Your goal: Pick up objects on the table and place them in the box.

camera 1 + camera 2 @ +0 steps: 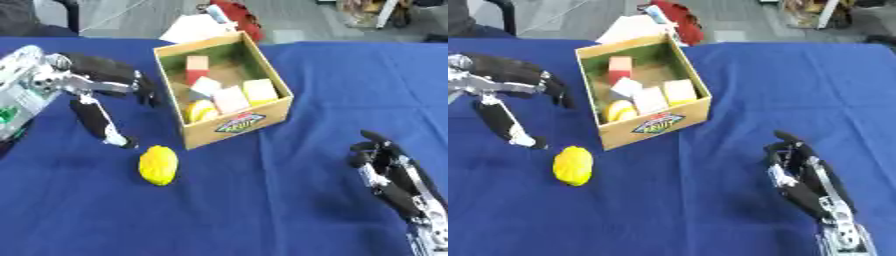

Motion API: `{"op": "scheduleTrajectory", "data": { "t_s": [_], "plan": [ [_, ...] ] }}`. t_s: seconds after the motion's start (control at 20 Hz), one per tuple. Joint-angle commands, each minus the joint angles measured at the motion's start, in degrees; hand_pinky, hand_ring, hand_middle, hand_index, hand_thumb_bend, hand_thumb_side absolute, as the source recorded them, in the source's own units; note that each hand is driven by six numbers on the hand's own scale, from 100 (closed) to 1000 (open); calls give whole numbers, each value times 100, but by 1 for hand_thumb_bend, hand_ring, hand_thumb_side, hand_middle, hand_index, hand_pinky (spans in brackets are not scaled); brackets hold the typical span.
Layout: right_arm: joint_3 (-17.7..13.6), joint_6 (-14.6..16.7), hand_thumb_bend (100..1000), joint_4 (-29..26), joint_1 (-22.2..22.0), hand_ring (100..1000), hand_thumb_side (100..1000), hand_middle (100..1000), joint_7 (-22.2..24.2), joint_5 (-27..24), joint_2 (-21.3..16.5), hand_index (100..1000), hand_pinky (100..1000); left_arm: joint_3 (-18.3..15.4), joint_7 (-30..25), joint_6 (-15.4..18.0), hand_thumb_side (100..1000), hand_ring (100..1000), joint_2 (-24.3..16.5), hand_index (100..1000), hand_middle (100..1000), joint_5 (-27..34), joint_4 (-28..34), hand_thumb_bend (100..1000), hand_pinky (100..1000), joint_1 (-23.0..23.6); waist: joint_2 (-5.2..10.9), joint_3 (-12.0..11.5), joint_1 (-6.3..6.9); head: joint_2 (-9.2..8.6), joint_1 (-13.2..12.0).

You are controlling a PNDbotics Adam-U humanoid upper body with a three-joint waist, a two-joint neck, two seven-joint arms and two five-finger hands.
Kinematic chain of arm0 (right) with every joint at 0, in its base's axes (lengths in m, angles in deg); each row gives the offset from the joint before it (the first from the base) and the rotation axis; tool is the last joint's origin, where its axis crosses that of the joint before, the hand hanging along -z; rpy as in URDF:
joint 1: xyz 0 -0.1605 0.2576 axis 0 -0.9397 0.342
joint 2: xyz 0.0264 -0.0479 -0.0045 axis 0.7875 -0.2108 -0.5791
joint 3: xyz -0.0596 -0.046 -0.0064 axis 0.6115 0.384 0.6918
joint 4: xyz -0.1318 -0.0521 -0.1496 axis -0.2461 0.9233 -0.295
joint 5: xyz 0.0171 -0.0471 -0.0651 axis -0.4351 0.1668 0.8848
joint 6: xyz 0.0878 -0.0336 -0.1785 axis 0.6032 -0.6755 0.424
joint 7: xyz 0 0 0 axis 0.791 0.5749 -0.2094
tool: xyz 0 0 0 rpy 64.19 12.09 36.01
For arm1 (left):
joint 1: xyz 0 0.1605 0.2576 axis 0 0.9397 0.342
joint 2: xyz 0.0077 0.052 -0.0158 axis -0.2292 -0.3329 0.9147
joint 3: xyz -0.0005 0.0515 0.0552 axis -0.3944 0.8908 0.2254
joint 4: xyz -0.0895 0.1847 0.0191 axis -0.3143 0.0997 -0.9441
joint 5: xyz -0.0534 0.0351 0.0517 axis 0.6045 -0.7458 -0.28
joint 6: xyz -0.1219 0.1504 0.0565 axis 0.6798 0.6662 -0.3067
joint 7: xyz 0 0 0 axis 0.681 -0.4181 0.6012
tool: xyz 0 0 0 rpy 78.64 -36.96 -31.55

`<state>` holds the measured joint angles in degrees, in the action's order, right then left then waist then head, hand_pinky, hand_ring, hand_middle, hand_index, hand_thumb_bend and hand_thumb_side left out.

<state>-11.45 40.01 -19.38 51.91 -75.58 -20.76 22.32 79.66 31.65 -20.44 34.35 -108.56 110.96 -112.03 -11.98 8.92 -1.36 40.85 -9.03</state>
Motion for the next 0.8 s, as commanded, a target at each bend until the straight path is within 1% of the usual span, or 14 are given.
{"op": "scheduleTrajectory", "data": {
  "t_s": [0.05,0.25,0.4,0.45,0.55,0.6,0.7,0.75,0.8],
  "plan": [
    [-6,8,100,-104,68,624,364,665,15,25,-82,900,658,187,-78,-11,364,742,-134,877,744,64,106,445,784,-6,190,17,75,5,-24],
    [-14,9,100,-104,70,623,364,665,7,18,-82,900,658,365,-179,25,358,736,-44,871,738,30,11,443,779,54,194,36,66,1,-40],
    [-12,12,100,-111,78,623,364,665,9,12,-76,900,658,435,-208,72,333,730,28,864,730,-60,-43,445,778,93,190,36,64,-13,-43],
    [-12,11,100,-112,78,623,365,665,9,11,-74,900,658,448,-203,88,302,718,51,853,715,-101,-62,438,773,105,190,36,65,-15,-46],
    [-13,10,100,-112,77,623,365,665,9,12,-70,900,658,468,-138,112,222,675,103,818,665,-173,-106,403,752,133,188,39,66,-21,-49],
    [-13,9,100,-113,76,623,364,666,8,12,-70,900,658,469,-71,120,161,640,126,787,622,-202,-116,382,736,134,189,39,64,-22,-44],
    [-17,9,100,-112,75,623,363,666,5,12,-73,899,658,431,114,121,167,584,149,735,560,-255,-84,329,705,110,193,36,60,-20,-43],
    [-21,9,100,-111,73,623,363,666,0,12,-76,899,658,389,234,103,169,576,151,728,550,-279,-43,319,701,83,197,31,60,-22,-45],
    [-23,8,100,-110,70,623,364,666,-2,11,-76,899,658,339,355,79,172,542,150,692,513,-303,10,291,684,45,201,28,61,-25,-44]
  ]
}}
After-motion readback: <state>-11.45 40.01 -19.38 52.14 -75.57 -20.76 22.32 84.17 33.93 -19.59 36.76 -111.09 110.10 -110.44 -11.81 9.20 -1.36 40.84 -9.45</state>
